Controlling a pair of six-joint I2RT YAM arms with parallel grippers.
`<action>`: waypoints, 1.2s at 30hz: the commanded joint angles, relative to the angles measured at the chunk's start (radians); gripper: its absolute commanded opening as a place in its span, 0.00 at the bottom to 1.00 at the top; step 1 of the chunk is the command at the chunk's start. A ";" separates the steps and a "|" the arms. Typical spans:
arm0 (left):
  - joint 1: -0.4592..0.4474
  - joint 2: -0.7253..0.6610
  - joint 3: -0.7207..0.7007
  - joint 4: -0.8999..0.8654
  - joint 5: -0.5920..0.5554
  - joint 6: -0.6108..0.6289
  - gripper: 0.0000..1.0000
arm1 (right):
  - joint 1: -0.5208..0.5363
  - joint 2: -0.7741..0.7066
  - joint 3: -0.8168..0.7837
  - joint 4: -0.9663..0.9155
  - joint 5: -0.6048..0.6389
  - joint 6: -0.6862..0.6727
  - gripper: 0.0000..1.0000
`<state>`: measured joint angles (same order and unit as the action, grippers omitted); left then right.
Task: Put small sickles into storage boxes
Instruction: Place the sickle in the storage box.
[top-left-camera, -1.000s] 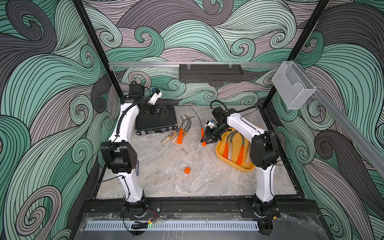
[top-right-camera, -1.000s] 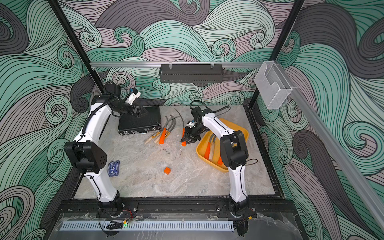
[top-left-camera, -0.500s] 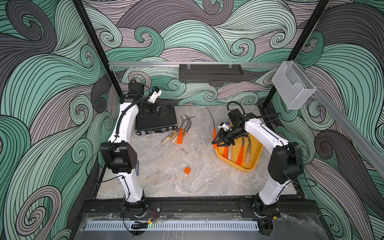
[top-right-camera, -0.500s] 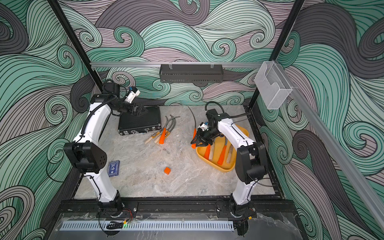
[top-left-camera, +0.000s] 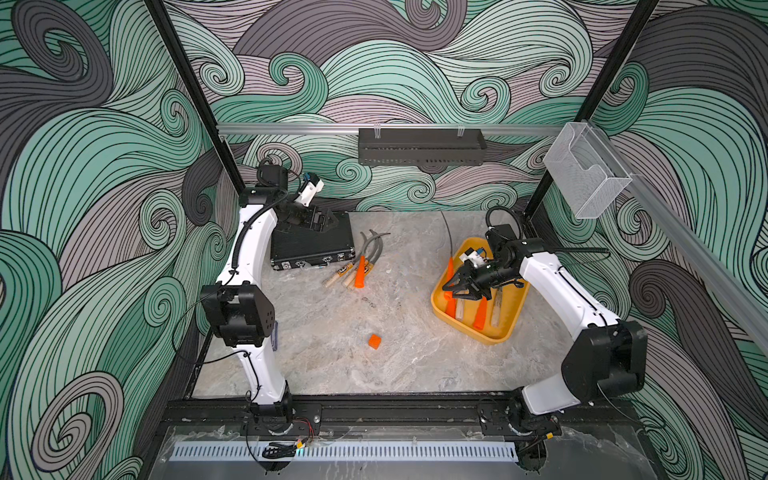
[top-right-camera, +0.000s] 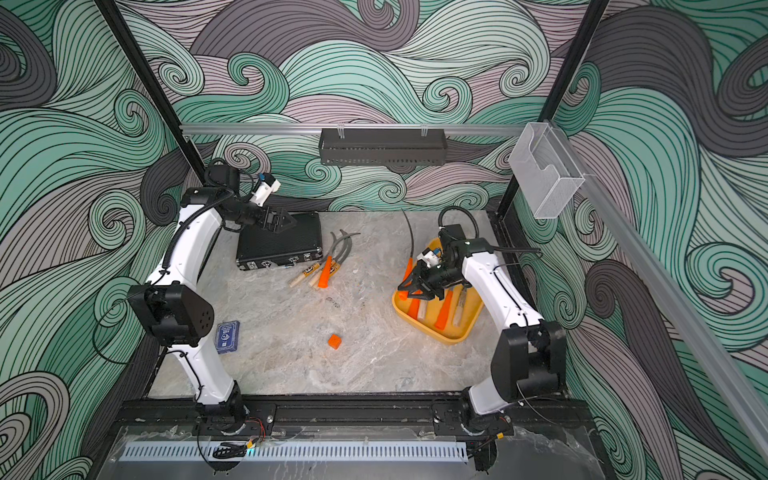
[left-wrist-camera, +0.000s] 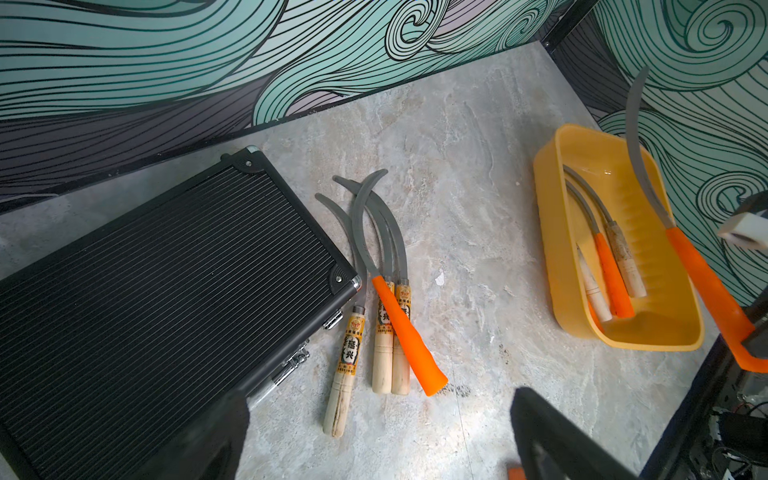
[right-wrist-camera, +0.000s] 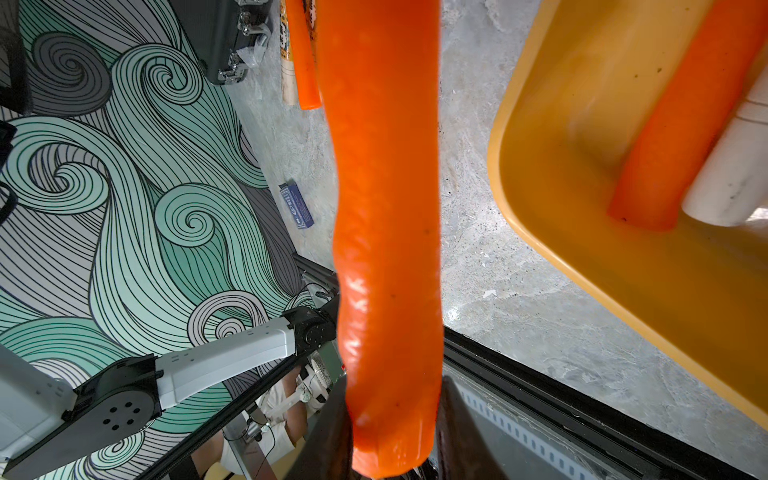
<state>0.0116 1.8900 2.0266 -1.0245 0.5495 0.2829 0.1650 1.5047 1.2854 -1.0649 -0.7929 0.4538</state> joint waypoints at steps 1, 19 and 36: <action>-0.002 0.020 0.042 -0.022 0.031 0.002 0.98 | -0.022 -0.042 -0.024 0.001 -0.015 0.005 0.00; -0.003 0.040 0.033 -0.001 0.056 -0.006 0.98 | -0.104 -0.154 -0.151 0.011 0.002 0.027 0.00; 0.012 0.089 0.057 0.003 0.093 -0.015 0.98 | -0.180 -0.126 -0.212 0.011 0.108 -0.008 0.00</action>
<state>0.0128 1.9690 2.0335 -1.0191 0.6086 0.2783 -0.0055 1.3499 1.0748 -1.0573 -0.7357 0.4774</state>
